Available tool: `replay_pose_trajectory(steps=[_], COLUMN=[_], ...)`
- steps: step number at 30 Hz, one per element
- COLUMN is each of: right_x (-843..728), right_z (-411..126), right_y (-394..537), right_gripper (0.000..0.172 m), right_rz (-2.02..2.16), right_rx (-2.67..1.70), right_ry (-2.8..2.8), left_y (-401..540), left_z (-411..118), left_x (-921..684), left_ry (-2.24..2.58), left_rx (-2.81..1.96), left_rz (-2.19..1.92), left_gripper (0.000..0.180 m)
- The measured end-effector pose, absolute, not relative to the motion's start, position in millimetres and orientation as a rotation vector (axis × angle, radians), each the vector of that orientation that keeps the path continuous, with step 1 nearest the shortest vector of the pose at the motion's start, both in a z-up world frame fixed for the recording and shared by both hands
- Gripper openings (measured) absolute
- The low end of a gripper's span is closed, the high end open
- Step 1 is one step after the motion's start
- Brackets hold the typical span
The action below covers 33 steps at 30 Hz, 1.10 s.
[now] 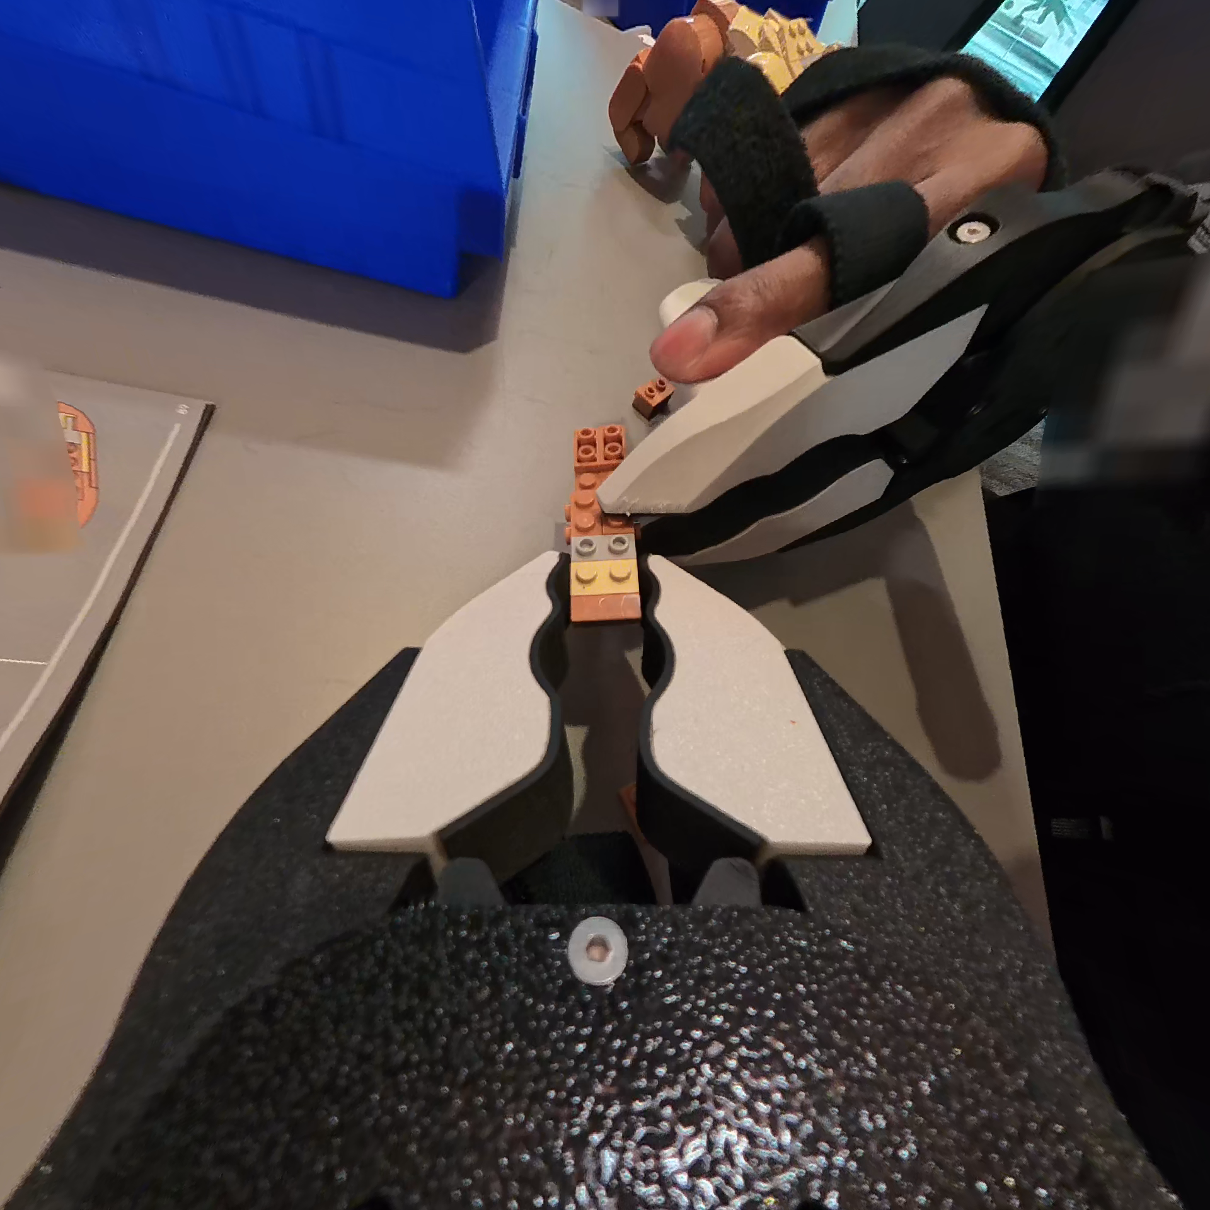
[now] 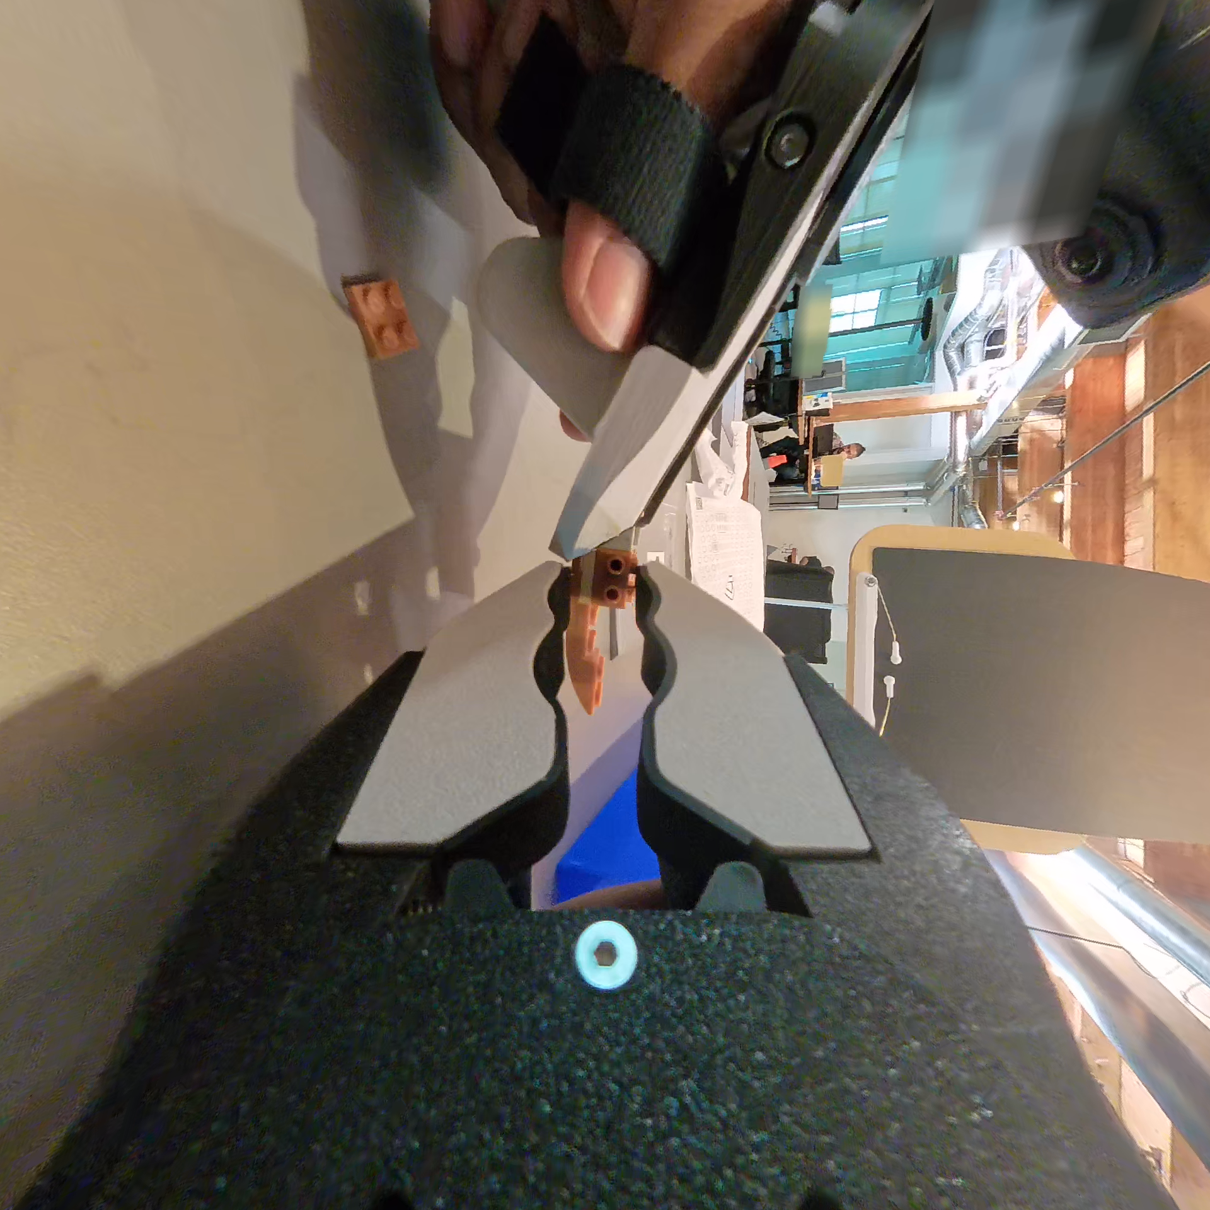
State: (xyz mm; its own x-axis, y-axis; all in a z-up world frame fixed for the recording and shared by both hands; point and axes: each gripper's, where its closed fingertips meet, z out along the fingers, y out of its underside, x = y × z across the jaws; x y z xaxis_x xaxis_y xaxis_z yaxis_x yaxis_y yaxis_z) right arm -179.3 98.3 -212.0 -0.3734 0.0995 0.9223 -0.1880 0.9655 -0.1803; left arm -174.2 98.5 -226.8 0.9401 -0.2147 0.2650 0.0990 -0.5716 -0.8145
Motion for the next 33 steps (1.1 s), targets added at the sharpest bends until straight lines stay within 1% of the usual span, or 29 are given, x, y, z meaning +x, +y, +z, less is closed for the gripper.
replay_pose_trajectory(steps=[18, 19, 21, 24, 27, 30, 33], right_x=[-179.9, -180.8, -182.6, -184.4, -184.9, -184.4, -184.1], right_z=[-210.4, -210.0, -211.4, -213.7, -214.9, -214.8, -215.3], right_y=[98.7, 98.8, 101.5, 105.0, 104.6, 102.6, 103.1], right_gripper=[0.018, 0.020, 0.033, 0.037, 0.036, 0.024, 0.021], right_rz=[0.309, 0.322, 0.321, 0.312, 0.304, 0.298, 0.265], right_rx=[0.042, 0.032, 0.003, -0.016, -0.011, 0.006, 0.027], right_ry=[-1.925, -1.918, -1.928, -1.941, -1.942, -1.933, -1.932], left_y=[99.2, 99.5, 100.3, 100.4, 100.2, 100.0, 100.1], left_z=[-225.5, -225.0, -223.9, -223.7, -223.1, -223.2, -225.8], left_x=[-174.8, -176.0, -176.1, -176.4, -174.3, -170.7, -169.3], left_ry=[0.115, 0.108, 0.106, 0.123, 0.145, 0.168, 0.179], left_rx=[-2.114, -2.110, -2.099, -2.103, -2.104, -2.108, -2.123], left_rz=[-0.401, -0.402, -0.403, -0.379, -0.375, -0.376, -0.360], left_gripper=[0.018, 0.018, 0.018, 0.018, 0.018, 0.018, 0.018])
